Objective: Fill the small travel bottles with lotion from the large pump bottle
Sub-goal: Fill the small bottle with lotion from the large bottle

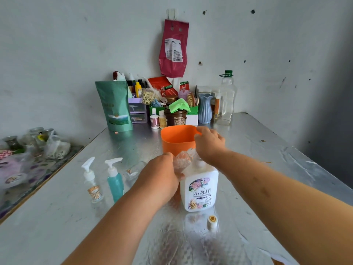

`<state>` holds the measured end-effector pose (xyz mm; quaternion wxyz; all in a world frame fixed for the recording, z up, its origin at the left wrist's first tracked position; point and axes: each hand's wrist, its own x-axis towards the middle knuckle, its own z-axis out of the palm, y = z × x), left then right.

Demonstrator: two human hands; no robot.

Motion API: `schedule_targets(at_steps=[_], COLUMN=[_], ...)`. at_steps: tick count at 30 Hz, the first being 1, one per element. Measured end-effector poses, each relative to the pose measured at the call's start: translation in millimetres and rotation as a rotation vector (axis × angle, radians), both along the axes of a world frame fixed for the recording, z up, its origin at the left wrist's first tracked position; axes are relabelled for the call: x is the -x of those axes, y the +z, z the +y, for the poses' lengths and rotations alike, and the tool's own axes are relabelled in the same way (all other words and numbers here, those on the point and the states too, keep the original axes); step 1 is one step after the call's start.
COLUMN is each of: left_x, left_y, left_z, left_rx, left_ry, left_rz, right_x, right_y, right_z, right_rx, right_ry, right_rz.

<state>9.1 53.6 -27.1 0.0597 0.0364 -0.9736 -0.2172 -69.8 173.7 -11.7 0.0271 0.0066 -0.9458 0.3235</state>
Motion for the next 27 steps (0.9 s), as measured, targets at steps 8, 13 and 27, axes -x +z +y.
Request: schedule_targets(at_steps=[8,13,27], left_x=[-7.0,-7.5,2.6], left_y=[10.4,12.4,-8.0], left_z=[2.0,2.2,-1.2], left_rx=[-0.034,-0.028,-0.062], left_ry=[-0.001,-0.001,-0.004], left_rz=[-0.002,0.005,0.014], right_x=[-15.3,-9.5,-1.1], right_y=[24.9,24.0,-0.1], right_z=[1.6,1.6,-0.8], right_rx=[-0.035,-0.072,0.004], right_ry=[0.005,0.001,0.034], right_rz=[-0.005,-0.030,-0.001])
